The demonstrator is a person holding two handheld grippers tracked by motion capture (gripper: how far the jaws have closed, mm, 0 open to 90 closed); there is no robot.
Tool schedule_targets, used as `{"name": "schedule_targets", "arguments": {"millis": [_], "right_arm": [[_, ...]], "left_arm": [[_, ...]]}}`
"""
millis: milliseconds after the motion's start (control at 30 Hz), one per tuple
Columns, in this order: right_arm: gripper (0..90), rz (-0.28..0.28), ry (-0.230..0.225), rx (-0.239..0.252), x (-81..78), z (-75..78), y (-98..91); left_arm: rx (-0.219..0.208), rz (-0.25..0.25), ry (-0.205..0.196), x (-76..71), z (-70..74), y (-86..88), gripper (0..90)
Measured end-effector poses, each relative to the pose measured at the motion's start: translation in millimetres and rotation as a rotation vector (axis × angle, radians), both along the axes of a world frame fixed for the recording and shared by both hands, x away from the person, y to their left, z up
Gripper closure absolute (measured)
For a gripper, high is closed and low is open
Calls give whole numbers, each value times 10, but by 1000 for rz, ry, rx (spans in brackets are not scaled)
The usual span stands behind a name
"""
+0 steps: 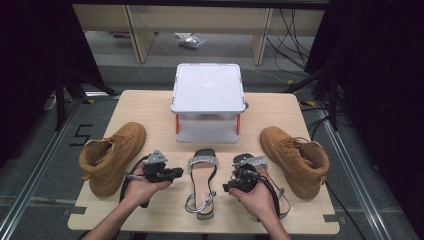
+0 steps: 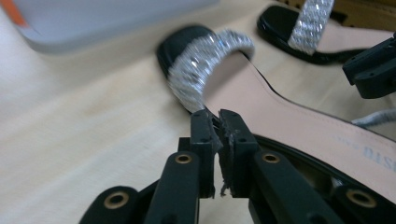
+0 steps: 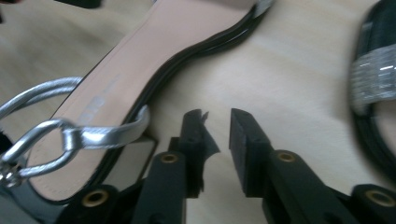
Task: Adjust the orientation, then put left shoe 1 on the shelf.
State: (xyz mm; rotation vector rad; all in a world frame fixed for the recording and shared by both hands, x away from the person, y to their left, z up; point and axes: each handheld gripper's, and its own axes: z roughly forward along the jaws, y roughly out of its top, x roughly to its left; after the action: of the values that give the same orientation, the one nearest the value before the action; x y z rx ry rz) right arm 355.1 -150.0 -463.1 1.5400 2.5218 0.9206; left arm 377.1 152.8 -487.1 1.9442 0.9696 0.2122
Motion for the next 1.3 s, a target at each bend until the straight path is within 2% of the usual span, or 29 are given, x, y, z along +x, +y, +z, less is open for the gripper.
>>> {"name": "schedule_targets", "arguments": {"millis": [33,100,200,367,400,533,567,600,733,833,900,933,1000,1033,1067,1133,1167,1200,1233,1267,1300], "right_arm": [[655,2,-7,8,5,15,-11],[613,-1,-21,12,15,25,-17],[549,11,-17,16,11,33,-15],[457,-38,-38,17,-7,74,-4],[449,-42,-54,5,10,75,-11],[483,-37,-73,12,13,110,6],[512,-36,-39,23,9,127,37],[525,-29,-31,25,9,134,49],[547,-36,-43,22,12,156,78],[560,-47,-66,9,36,186,117],[575,-24,-70,21,43,220,169],[575,-24,-70,21,43,220,169],[564,-41,-49,42,47,284,273],[564,-41,-49,42,47,284,273],[541,-48,-68,24,54,301,361],[513,-43,-61,21,70,305,444],[486,-25,-46,12,87,300,469],[466,-49,-25,5,83,298,522],[457,-41,-13,-3,94,282,551],[457,-41,-13,-3,94,282,551],[441,-48,27,-13,89,264,629]], "left_arm": [[-31,8,-32,30,47,45,814],[-32,21,-57,55,107,80,799],[-47,29,-75,76,195,109,776],[-61,36,-111,70,316,140,752],[-63,40,-116,69,337,143,746],[-78,44,-136,83,398,140,732],[-79,47,-143,95,419,136,731],[-83,45,-154,129,463,117,729],[-88,47,-180,196,557,83,722],[-113,78,-227,309,728,44,722],[-122,70,-254,384,826,28,721],[-122,70,-254,384,826,28,721],[-119,78,-272,497,959,1,715],[-119,78,-272,497,959,1,715],[-113,90,-281,580,1026,-10,712],[-109,92,-285,623,1052,-13,708],[-114,110,-288,701,1088,-18,704],[-114,110,-288,701,1088,-18,701],[-117,122,-293,763,1122,-18,697],[-117,122,-293,763,1122,-18,695],[-123,132,-303,814,1161,-22,693]]}}
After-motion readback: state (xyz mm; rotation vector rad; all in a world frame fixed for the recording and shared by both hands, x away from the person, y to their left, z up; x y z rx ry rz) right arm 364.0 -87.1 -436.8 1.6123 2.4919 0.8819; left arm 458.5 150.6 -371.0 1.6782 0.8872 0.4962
